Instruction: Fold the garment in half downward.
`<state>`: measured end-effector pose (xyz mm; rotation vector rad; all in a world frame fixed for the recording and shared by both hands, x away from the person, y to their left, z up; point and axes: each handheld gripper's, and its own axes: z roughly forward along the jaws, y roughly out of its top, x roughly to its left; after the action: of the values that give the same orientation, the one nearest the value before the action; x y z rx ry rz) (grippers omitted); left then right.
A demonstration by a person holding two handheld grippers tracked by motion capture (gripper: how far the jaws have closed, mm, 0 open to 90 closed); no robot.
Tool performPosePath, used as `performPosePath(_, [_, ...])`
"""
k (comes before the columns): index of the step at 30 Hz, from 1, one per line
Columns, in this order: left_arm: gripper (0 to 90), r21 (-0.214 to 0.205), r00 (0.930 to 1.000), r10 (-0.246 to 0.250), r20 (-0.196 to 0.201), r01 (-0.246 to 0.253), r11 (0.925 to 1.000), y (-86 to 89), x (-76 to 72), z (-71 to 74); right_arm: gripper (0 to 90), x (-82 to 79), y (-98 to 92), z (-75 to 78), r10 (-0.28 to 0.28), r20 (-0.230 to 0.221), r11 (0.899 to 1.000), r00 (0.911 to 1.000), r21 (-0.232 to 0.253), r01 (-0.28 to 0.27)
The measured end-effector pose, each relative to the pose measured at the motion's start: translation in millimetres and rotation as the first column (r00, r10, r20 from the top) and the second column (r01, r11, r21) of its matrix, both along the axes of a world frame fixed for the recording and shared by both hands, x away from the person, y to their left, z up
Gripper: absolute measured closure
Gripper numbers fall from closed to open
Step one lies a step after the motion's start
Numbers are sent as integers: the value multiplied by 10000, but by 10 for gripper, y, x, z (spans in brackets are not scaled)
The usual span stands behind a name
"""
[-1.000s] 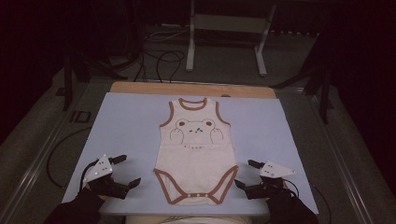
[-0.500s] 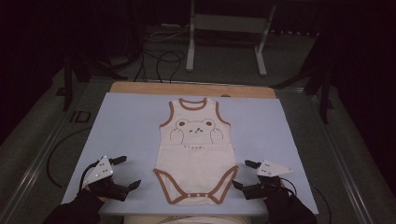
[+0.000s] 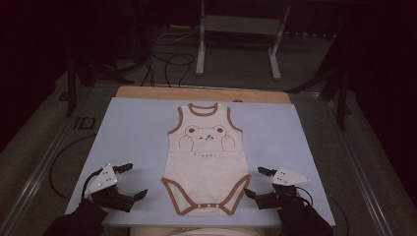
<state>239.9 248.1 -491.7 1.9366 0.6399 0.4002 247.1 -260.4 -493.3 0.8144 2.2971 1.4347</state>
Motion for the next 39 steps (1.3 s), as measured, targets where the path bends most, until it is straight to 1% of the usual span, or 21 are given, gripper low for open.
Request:
performPosePath(2, [0,32,9999,-97,-132,98,9999,-23,0,33,90,-20,11,50,-27,126,10000,9999,-40,28])
performPosePath(3, [0,29,9998,-145,-160,146,9999,-35,-5,52,90,-20,11,50,-27,126,10000,9999,-40,28])
performPosePath(4, [0,-5,9997,-232,-44,232,9997,-50,-17,86,90,-24,11,60,-41,76,10000,10000,-29,41])
performPosePath(5, [0,-157,9996,-271,-34,271,9995,-54,-19,113,90,-23,5,76,4,94,10000,10000,-82,-3])
performPosePath(6, [0,-234,9996,-277,-99,275,9993,-54,-16,139,90,-30,-1,92,-70,153,9998,9999,-165,72])
performPosePath(8, [0,-281,9997,-264,-19,263,9993,-46,-15,187,90,-41,-19,125,-109,141,9999,9998,-85,110])
performPosePath(9, [0,-332,9996,-291,-35,289,9990,-42,-12,208,90,-52,-23,164,-238,236,9996,9994,-127,241])
performPosePath(11, [0,-294,9995,-308,6,308,9991,-38,-7,253,90,-52,-25,189,-251,223,9996,9994,-152,254])
performPosePath(12, [0,-340,9993,-361,14,361,9988,-38,-5,273,90,-50,-28,215,-288,268,9995,9992,-89,290])
performPosePath(13, [0,-353,9993,-383,-57,380,9987,-40,0,291,90,-47,-30,280,-352,187,9993,9992,107,350])
performPosePath(14, [0,-282,9993,-374,-39,373,9989,-46,4,308,90,-47,-30,280,-352,187,9993,9992,107,350])
performPosePath(16, [0,-211,9992,-400,3,400,9990,-62,11,339,90,-46,-30,338,-326,200,9989,9993,357,318])
performPosePath(18, [0,-233,9988,-494,5,494,9985,-79,24,375,90,-44,-15,387,-389,323,9986,9987,364,377])
performPosePath(19, [0,-183,9987,-513,24,513,9985,-87,31,395,90,-38,4,431,-315,435,9991,9986,296,302])
performPosePath(21, [0,-205,9985,-539,12,539,9983,-107,49,431,90,-30,13,449,-334,449,9991,9984,288,321])
performPosePath(23, [0,-165,9983,-384,441,391,9991,-128,41,476,90,-6,27,482,-354,492,9992,9982,201,344])
performPosePath(24, [0,-149,9982,-384,452,391,9991,-136,51,499,90,15,38,520,-350,560,9993,9978,106,345])
performPosePath(26, [1,-249,9985,-387,380,396,9989,-137,81,541,90,24,41,542,-371,586,9993,9976,79,367])
performPosePath(30, [0,-171,9984,-458,330,464,9988,-153,139,622,90,78,44,631,-369,710,9992,9968,150,359])
performPosePath(34, [0,-85,9980,-537,345,541,9985,-180,205,699,90,145,47,746,-377,1033,9992,9939,135,365])
performPosePath(39, [0,-202,9973,-680,269,685,9974,-225,309,746,90,205,51,805,-409,1155,9991,9925,103,400])
